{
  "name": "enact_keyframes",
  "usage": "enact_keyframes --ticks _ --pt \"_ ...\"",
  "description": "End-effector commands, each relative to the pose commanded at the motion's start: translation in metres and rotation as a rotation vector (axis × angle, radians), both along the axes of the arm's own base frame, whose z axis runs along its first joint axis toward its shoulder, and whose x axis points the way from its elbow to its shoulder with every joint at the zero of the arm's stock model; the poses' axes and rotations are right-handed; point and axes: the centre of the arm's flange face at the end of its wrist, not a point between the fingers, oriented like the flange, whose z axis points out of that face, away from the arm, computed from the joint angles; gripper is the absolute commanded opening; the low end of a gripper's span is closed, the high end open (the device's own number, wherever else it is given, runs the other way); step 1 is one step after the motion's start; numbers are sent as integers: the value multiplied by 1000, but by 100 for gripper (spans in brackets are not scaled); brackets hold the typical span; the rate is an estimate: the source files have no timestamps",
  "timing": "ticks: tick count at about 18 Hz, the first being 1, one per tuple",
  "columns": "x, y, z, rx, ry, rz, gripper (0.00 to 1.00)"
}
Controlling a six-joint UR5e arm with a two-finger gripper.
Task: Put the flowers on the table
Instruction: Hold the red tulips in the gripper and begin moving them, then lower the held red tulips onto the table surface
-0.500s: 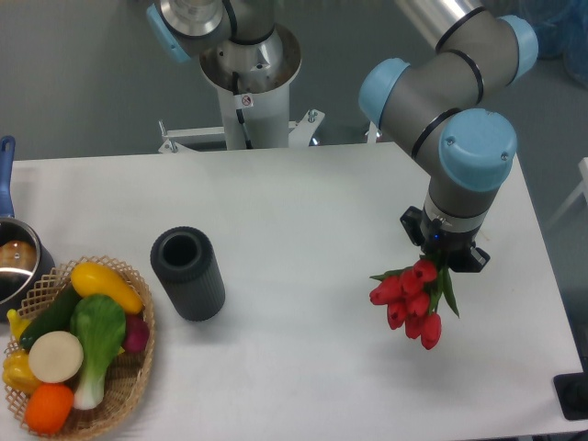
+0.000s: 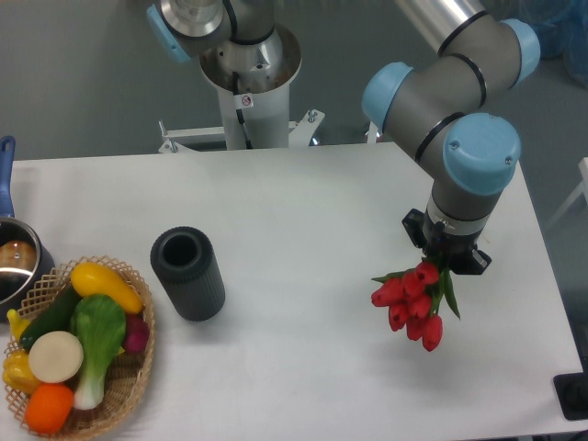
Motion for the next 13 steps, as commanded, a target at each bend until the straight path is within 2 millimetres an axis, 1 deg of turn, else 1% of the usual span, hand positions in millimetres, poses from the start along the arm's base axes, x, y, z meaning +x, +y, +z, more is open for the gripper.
enact_keyframes --ticks 2,4,5,10,11,12,13 --pt "0 1 -2 -2 -3 -2 0" --pt "1 3 -9 -7 -12 -5 0" --pt "2 5 -17 -11 -23 -8 0" --pt "5 8 -22 5 -45 -5 0" --pt "7 11 -27 4 -53 -8 0" --pt "10 11 -37 -5 -68 -7 0" --pt "13 11 -42 -9 -79 -9 0"
